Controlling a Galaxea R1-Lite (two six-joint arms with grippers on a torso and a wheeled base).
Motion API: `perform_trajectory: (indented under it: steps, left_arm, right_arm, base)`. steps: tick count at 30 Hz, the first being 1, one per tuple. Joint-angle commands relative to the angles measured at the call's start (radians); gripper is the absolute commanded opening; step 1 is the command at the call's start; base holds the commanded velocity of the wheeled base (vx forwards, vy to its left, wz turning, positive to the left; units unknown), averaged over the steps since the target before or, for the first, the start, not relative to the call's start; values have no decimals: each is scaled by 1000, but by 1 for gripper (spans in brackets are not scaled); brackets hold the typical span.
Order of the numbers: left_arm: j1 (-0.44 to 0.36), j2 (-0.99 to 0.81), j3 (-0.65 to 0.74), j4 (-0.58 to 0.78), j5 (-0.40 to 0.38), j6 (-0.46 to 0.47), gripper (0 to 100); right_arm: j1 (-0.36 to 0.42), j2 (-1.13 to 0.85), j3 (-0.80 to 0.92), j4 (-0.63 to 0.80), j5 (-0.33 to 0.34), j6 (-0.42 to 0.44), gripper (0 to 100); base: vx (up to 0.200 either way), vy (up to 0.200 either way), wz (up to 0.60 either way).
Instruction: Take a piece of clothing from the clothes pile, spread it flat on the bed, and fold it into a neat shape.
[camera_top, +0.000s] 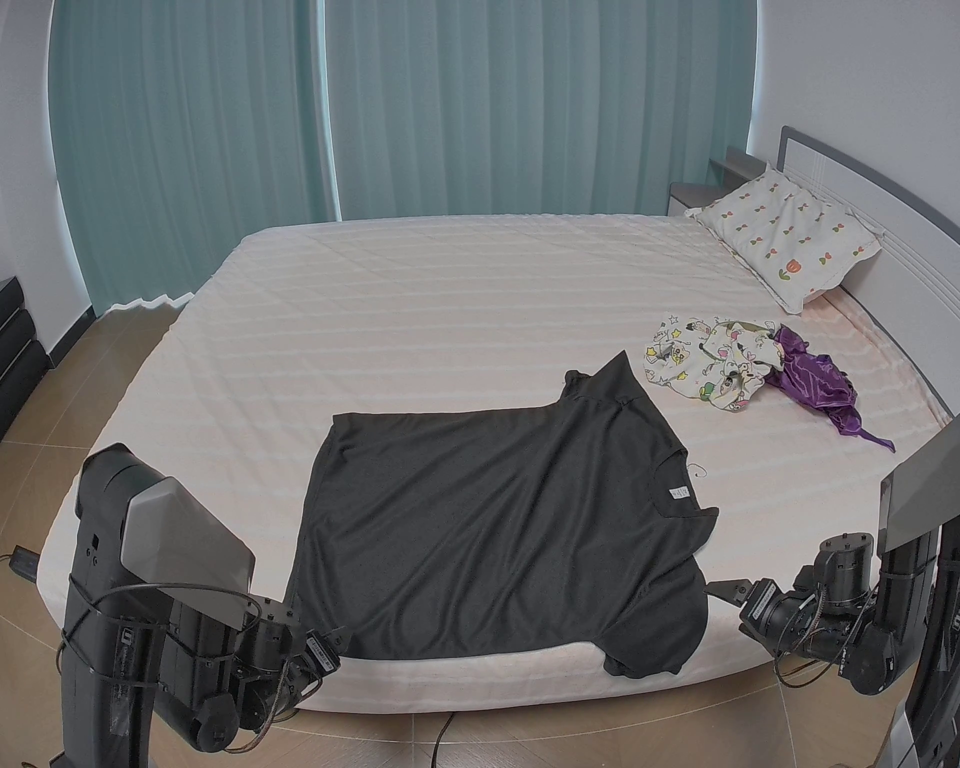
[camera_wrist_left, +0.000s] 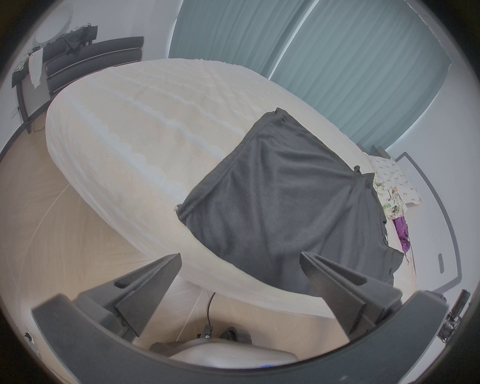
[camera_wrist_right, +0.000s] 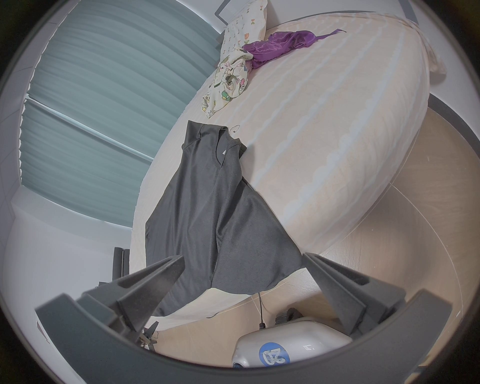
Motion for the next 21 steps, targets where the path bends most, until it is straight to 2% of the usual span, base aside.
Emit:
perform_trajectory:
  steps: [1,6,17,18,21]
  left_arm:
    - [27,23,-34,-16,12,2,100]
    - [63,35,-63,-16,12,23,100]
    - [91,38,-85,-16,12,39,100]
    - [96,38,-89,-16,12,39,0]
    - [96,40,-79,-16,24,40,0]
  right_arm:
    - [3,4,0,-10,-1,0,100]
    - [3,0,0,-10,-4,0,100]
    - [3,0,0,-10,-4,0,100]
    - [3,0,0,-10,-5,0,100]
    - [3,3,0,-10,-5,-1,100]
  base:
    - [0,0,0]
    - [0,0,0]
    - [0,0,0]
    - [0,0,0]
    - [0,0,0]
